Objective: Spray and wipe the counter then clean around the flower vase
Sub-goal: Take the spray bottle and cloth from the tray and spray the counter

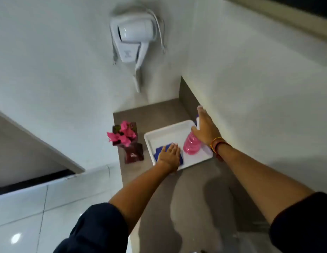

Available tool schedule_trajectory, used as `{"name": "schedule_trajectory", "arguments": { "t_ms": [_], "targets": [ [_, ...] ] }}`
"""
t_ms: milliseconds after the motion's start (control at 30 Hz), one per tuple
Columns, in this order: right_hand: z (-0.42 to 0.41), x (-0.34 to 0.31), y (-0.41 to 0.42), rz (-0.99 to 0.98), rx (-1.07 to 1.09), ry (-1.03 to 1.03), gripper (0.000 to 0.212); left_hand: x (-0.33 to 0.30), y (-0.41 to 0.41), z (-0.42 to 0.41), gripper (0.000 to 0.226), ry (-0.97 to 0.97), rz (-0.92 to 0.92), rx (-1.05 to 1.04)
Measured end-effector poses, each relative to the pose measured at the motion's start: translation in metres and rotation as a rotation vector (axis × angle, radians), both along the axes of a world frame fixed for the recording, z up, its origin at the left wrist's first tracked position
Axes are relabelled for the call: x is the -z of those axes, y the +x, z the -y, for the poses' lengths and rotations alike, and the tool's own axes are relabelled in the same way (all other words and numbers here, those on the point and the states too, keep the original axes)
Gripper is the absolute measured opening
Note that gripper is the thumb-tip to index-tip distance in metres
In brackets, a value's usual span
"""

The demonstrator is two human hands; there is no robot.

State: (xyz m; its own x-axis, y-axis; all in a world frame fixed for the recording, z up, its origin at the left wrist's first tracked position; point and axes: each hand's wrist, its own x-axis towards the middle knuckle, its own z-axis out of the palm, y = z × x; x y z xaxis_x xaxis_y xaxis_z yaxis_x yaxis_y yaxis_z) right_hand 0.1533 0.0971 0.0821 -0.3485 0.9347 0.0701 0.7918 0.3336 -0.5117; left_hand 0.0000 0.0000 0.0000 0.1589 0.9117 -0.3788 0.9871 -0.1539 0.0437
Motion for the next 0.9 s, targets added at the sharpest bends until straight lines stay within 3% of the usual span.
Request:
{"name": "schedule_trajectory", "arguments": {
  "t_ms": [100,233,533,800,900],
  "targets": [
    [0.003,0.024,0.018,-0.127,0.158,-0.132,0.092,0.024,-0.001,-0.007,0.061,-0.088,0.035,-0.094],
    [0.009,0.055,0.028,-0.233,0.106,-0.217,0.089,0.052,-0.003,-0.013,0.068,-0.149,0.121,-0.171],
    [-0.023,0.070,-0.002,-0.414,0.188,-0.174,0.065,0.086,-0.009,-0.022,0.060,0.101,-0.041,-0.015],
    [-0.015,0.082,-0.012,-0.440,0.408,-0.074,0.044,0.082,-0.003,-0.025,0.064,0.051,-0.022,0.089],
    [-0.007,0.047,-0.047,-0.561,0.294,-0.070,0.042,0.045,-0.032,-0.010,0.060,0.287,-0.060,-0.016]
  ]
}}
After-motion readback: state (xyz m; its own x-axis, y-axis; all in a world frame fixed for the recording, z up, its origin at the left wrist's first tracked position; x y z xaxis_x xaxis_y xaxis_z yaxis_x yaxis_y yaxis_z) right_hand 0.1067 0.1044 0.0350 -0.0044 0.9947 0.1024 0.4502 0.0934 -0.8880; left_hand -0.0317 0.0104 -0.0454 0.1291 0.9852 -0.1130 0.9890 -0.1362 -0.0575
